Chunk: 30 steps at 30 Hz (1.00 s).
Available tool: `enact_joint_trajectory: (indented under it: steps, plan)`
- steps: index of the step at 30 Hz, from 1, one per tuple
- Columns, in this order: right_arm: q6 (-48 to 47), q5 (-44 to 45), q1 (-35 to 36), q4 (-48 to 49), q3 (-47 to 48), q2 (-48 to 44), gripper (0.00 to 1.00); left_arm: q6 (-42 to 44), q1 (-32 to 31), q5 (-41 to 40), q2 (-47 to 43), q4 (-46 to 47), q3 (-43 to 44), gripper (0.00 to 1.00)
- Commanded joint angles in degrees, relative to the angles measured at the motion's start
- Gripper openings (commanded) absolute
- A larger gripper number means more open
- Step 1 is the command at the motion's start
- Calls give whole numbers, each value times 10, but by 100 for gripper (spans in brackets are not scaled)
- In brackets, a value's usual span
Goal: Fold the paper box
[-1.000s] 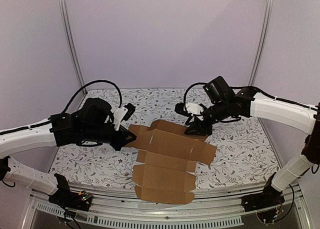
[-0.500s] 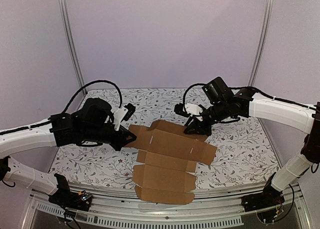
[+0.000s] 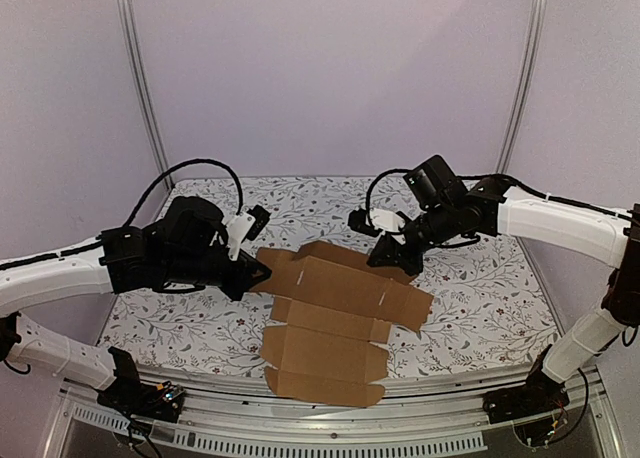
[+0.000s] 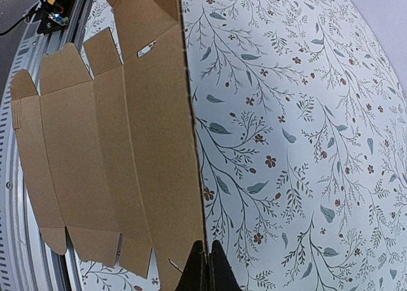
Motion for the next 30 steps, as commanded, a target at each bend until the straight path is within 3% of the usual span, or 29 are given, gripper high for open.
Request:
enact_joint_trajectory:
  steps: [1,3,13,17,26,30]
  plan:
    - [0,-5,-1,-6,-4,-6,0,1,-10,-22,-4,-1,2,0]
    - [1,-4,0,-10,-4,-10,0,-1,-10,-31,-1,-3,5,4]
    - [3,139,54,1,-4,-19,0,-31,-9,-118,13,-52,36,51]
    - [7,202,73,5,0,-12,0,-45,-10,-119,10,-71,57,56]
    - [27,347,124,48,-10,6,0,-92,-9,-51,-10,-69,90,58]
    - [35,409,150,81,-20,10,0,-118,-9,-21,7,-35,101,47]
